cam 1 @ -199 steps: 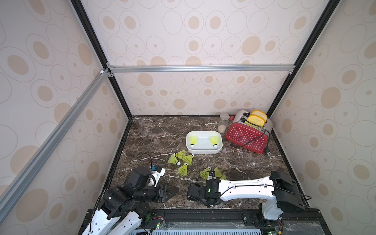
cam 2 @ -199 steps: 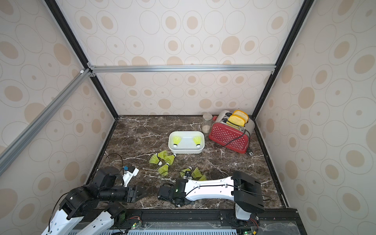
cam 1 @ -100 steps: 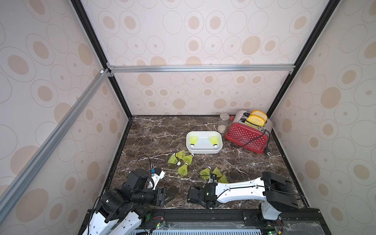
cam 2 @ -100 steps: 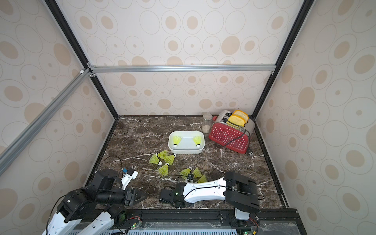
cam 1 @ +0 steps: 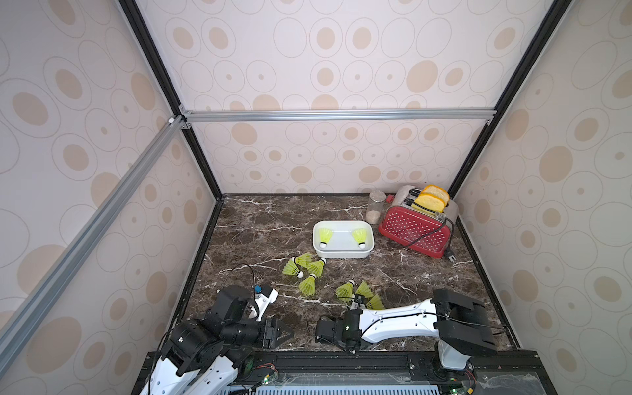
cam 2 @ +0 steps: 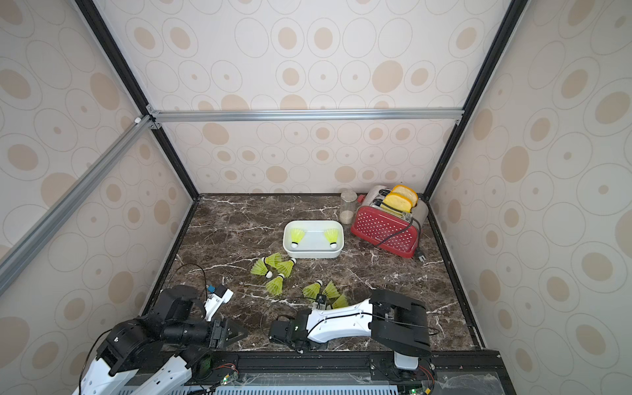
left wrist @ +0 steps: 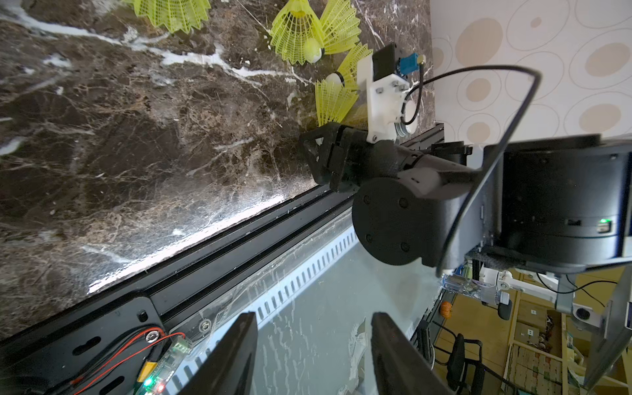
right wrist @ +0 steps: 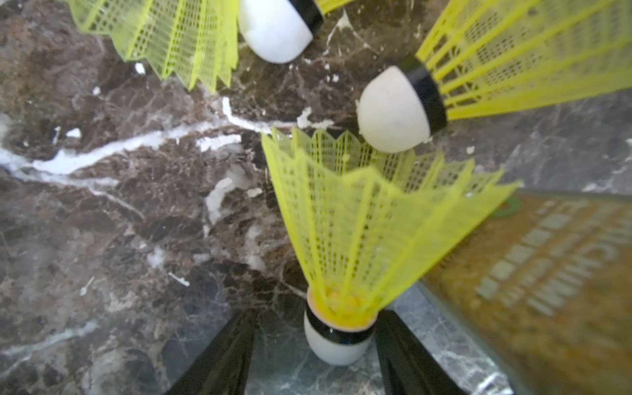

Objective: Put the shuttlecocks into the storage box
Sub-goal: Pick up the shuttlecock at the center of the board.

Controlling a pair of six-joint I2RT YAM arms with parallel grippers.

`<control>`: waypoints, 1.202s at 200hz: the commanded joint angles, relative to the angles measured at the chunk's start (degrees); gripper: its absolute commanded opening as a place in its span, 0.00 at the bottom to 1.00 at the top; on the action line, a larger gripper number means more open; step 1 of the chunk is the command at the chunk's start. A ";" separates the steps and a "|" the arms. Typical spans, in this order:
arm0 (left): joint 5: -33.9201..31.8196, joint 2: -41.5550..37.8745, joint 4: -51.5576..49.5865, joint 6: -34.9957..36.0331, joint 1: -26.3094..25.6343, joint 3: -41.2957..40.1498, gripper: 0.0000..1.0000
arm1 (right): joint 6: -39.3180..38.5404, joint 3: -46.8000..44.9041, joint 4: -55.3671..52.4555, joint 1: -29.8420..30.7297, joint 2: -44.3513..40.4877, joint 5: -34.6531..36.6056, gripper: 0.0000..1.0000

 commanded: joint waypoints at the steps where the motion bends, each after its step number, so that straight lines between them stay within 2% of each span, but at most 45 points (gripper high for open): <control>1: 0.66 -0.58 0.01 0.85 -0.19 0.11 0.56 | -1.71 -0.42 -1.84 -0.05 1.21 2.57 0.61; 39: 0.64 -0.41 0.16 1.06 -0.19 0.17 0.56 | -3.69 0.57 -4.91 -0.13 2.15 4.50 0.59; 66: 0.68 -0.23 0.36 1.10 -0.19 -0.04 0.56 | -5.51 0.92 -4.83 -0.40 3.16 4.65 0.55; 132: 0.38 0.12 1.02 0.90 -0.19 -0.08 0.55 | -12.20 4.29 -5.71 -0.40 5.07 5.03 0.35; 240: -0.83 -0.25 1.24 0.25 -0.19 0.29 0.53 | -20.39 11.52 -9.85 -0.15 3.71 4.34 0.30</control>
